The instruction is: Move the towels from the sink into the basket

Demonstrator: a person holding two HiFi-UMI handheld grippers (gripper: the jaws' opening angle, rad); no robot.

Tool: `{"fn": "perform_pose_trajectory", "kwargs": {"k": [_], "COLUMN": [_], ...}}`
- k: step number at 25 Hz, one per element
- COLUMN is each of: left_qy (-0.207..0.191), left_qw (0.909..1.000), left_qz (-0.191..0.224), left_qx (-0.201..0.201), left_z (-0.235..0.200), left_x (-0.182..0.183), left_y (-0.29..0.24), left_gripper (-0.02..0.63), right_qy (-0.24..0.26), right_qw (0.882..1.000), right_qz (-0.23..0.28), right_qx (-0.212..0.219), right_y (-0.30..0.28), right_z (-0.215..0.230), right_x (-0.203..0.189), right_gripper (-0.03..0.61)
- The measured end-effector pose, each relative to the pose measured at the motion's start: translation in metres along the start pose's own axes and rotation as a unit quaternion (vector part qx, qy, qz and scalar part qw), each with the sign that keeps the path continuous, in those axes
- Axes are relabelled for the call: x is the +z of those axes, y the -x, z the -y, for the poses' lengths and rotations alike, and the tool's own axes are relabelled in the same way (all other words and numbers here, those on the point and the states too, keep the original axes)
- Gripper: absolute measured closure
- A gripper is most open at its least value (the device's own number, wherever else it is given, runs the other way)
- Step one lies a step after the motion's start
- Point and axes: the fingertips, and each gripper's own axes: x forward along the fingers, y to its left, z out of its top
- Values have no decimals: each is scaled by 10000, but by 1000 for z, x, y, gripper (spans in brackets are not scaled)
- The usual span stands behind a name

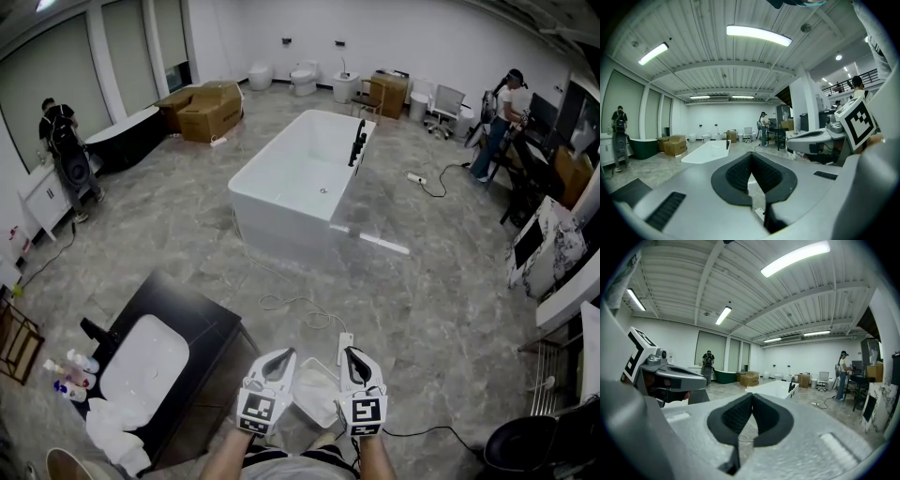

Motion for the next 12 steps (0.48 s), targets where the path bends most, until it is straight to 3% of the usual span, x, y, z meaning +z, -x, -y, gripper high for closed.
{"fn": "perform_pose_trajectory", "kwargs": {"k": [7, 12], "left_qy": [-54, -48], "left_qw": [9998, 9987], "left_qz": [63, 88], "left_qx": [156, 503], "left_z": [14, 19], "left_x": [8, 10], "left_y": [3, 19], "left_gripper": [604, 604], "right_qy": [-5, 59], "right_qw": [9999, 9989], "right_qz": [73, 168], "right_qx": [95, 431], "right_y": [15, 27], "right_z": [10, -2], "right_x": [2, 5], "right_gripper": [578, 578]}}
